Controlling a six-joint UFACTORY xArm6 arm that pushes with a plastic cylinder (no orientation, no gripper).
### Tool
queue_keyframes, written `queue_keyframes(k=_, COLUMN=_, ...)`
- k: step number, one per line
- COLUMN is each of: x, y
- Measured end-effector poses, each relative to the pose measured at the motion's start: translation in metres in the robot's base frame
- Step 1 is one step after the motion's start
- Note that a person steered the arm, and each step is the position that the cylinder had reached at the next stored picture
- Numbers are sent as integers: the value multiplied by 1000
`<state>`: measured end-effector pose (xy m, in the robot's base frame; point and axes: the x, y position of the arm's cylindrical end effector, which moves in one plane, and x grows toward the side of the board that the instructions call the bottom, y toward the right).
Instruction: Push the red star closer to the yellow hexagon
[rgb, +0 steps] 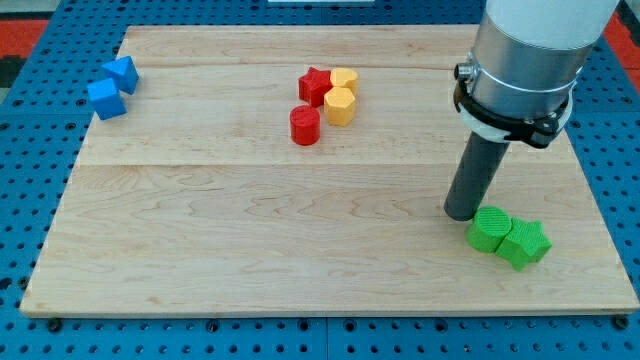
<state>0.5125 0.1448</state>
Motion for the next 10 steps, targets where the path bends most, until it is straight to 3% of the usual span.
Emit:
queue_keyframes(k=4, x=-36, y=0)
queue_keyframes(k=10, x=-36, y=6)
